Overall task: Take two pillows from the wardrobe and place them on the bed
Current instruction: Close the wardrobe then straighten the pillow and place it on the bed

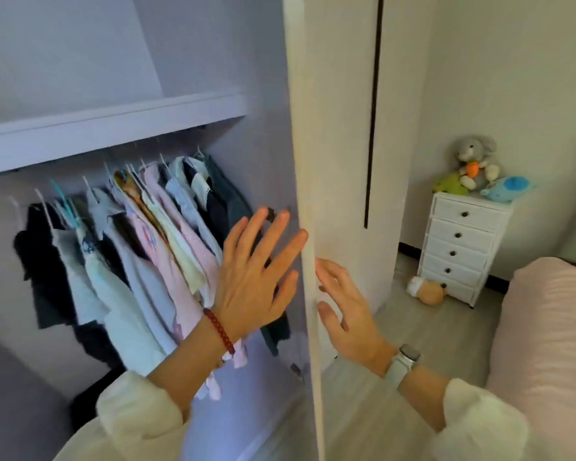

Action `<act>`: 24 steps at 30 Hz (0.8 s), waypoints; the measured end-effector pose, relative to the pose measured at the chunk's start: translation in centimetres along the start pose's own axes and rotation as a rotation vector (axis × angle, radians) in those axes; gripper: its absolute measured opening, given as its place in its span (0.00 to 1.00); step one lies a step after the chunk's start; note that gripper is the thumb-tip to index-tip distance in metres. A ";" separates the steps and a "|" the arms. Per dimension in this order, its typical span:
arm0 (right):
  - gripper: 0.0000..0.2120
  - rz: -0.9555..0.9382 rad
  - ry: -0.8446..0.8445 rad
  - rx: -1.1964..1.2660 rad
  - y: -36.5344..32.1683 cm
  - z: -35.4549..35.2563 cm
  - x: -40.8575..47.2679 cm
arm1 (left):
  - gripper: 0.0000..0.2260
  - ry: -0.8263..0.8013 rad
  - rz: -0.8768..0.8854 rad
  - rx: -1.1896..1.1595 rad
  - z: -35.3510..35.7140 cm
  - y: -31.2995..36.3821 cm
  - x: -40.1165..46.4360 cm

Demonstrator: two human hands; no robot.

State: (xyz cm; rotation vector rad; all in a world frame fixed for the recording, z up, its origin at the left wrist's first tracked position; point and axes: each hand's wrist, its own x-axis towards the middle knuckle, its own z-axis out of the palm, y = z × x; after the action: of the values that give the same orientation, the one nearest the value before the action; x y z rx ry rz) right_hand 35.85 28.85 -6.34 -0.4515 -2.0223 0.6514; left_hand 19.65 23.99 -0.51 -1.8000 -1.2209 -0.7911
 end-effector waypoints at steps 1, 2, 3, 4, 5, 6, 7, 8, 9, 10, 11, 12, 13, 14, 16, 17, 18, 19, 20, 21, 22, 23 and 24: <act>0.26 -0.048 -0.052 -0.033 -0.4 1.4 0.7 | 0.22 -0.016 0.000 0.087 -1.2 -0.8 -0.7; 0.28 -0.093 -0.106 -0.071 -0.8 2.9 1.4 | 0.21 -0.043 -0.023 0.178 -2.5 -1.7 -1.4; 0.31 -0.136 -0.162 -0.110 -1.3 4.4 2.3 | 0.21 -0.078 -0.062 0.270 -3.8 -2.7 -2.2; 0.33 -0.175 -0.215 -0.147 -1.7 6.0 3.3 | 0.21 -0.124 -0.107 0.362 -5.2 -3.8 -3.0; 0.34 -0.202 -0.263 -0.176 -2.1 7.5 4.2 | 0.22 -0.179 -0.151 0.450 -6.5 -4.8 -3.7; 0.35 -0.212 -0.308 -0.200 -2.5 8.8 5.2 | 0.23 -0.244 -0.193 0.528 -7.7 -5.8 -4.3; 0.35 -0.213 -0.348 -0.228 -2.6 10.1 6.1 | 0.24 -0.317 -0.236 0.588 -8.6 -6.6 -4.7; 0.36 -0.207 -0.387 -0.262 -2.7 11.3 7.0 | 0.26 -0.393 -0.284 0.627 -9.4 -7.4 -5.0; 0.36 -0.201 -0.429 -0.302 -2.7 12.3 7.9 | 0.28 -0.470 -0.341 0.650 -10.0 -8.1 -5.1; 0.37 -0.191 -0.479 -0.344 -2.6 13.3 8.8 | 0.30 -0.542 -0.402 0.667 -10.3 -8.8 -5.2; 0.37 -0.176 -0.532 -0.379 -2.6 14.1 9.8 | 0.31 -0.604 -0.458 0.687 -10.4 -9.5 -5.4; 0.37 -0.150 -0.583 -0.407 -2.7 14.8 10.7 | 0.32 -0.659 -0.498 0.717 -10.5 -10.2 -5.4; 0.36 -0.118 -0.623 -0.430 -2.9 15.3 11.6 | 0.32 -0.709 -0.522 0.745 -10.5 -10.8 -5.3; 0.34 -0.088 -0.647 -0.448 -3.3 15.6 12.3 | 0.31 -0.758 -0.540 0.756 -10.6 -11.3 -5.1; 0.28 -0.056 -0.630 -0.445 -4.6 15.8 12.9 | 0.28 -0.818 -0.594 0.723 -11.2 -11.4 -4.6; 0.25 -0.057 -0.583 -0.416 -5.4 15.8 12.7 | 0.26 -0.791 -0.652 0.671 -11.7 -11.1 -4.6; 0.22 -0.062 -0.530 -0.371 -6.2 15.8 11.9 | 0.24 -0.718 -0.727 0.603 -12.4 -10.4 -4.9; 0.20 -0.067 -0.485 -0.306 -7.0 15.9 10.7 | 0.22 -0.608 -0.800 0.535 -13.2 -9.3 -5.6; 0.19 -0.066 -0.453 -0.226 -7.8 16.1 9.1 | 0.21 -0.477 -0.861 0.475 -14.1 -7.8 -6.6; 0.18 -0.058 -0.434 -0.141 -8.7 16.2 7.2 | 0.20 -0.357 -0.912 0.427 -15.2 -6.0 -7.7; 0.17 -0.049 -0.420 -0.056 -9.6 16.5 5.0 | 0.18 -0.266 -0.950 0.397 -16.4 -3.9 -9.0; 0.16 -0.044 -0.412 0.022 -10.5 16.9 2.8 | 0.17 -0.201 -0.981 0.384 -17.6 -1.9 -10.5; 0.15 -0.042 -0.414 0.091 -11.3 17.3 0.7 | 0.16 -0.155 -1.013 0.381 -18.9 0.0 -12.1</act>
State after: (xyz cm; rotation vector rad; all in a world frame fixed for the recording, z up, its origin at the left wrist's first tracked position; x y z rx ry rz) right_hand 19.85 15.66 -6.32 -0.2306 -2.3699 0.8612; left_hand 14.49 2.15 -1.47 -0.8709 -2.2508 -0.8585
